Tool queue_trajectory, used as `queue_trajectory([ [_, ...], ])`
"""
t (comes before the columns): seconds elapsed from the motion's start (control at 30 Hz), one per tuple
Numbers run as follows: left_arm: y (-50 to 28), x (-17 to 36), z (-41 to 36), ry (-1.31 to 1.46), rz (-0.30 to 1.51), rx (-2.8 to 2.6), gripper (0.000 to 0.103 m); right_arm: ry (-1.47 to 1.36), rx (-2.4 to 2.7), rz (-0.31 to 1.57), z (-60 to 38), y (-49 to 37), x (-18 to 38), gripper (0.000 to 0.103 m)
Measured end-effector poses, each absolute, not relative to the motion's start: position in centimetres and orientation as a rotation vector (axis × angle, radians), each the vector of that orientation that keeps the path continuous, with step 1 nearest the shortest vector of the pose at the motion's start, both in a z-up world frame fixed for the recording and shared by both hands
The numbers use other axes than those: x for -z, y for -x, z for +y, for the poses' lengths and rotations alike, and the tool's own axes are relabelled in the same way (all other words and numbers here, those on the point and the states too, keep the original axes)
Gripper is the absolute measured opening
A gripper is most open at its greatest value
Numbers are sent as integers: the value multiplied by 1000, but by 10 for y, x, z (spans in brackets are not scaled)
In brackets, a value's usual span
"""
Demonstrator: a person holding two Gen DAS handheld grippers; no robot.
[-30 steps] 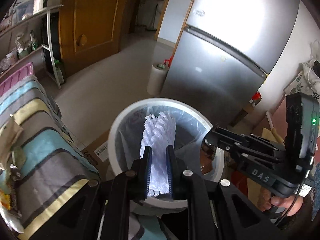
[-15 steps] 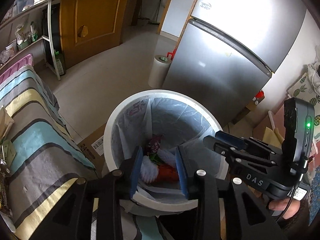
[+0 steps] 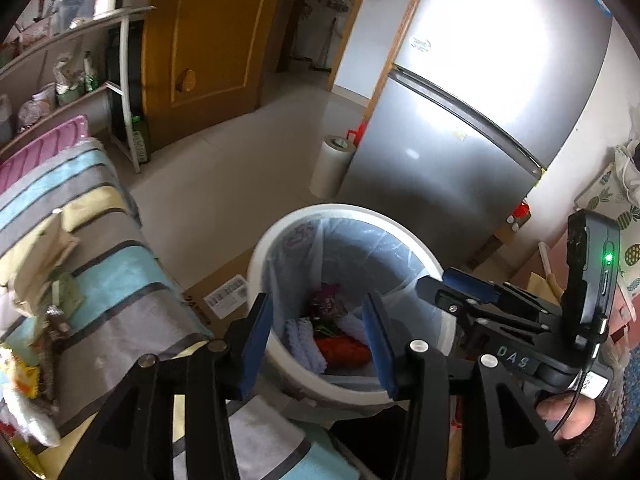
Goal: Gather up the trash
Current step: 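Grasp the clear lidded plastic cup with the left tool while the right tool grasps a clear plastic bag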
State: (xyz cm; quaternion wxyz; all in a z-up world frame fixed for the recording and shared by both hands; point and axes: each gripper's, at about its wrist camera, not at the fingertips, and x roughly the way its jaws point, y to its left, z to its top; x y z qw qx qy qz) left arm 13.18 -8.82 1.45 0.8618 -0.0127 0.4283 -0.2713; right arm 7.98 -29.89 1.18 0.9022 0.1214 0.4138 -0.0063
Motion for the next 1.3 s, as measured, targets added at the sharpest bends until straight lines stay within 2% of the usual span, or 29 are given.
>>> queue_trajectory([
  [0.4, -105, -35, -8, 67, 808, 411, 57, -218, -118, 786, -237, -78, -38, 49],
  [0.73, -68, -35, 77, 121, 766, 230, 61, -150, -281, 781, -167, -85, -38, 49],
  [1.07, -30, -18, 137, 117, 784, 77, 72, -105, -412, 799, -105, -89, -26, 49],
  [1.3, -20, 3, 151, 157, 827, 72, 73, -64, -499, 811, -70, -91, -18, 49],
])
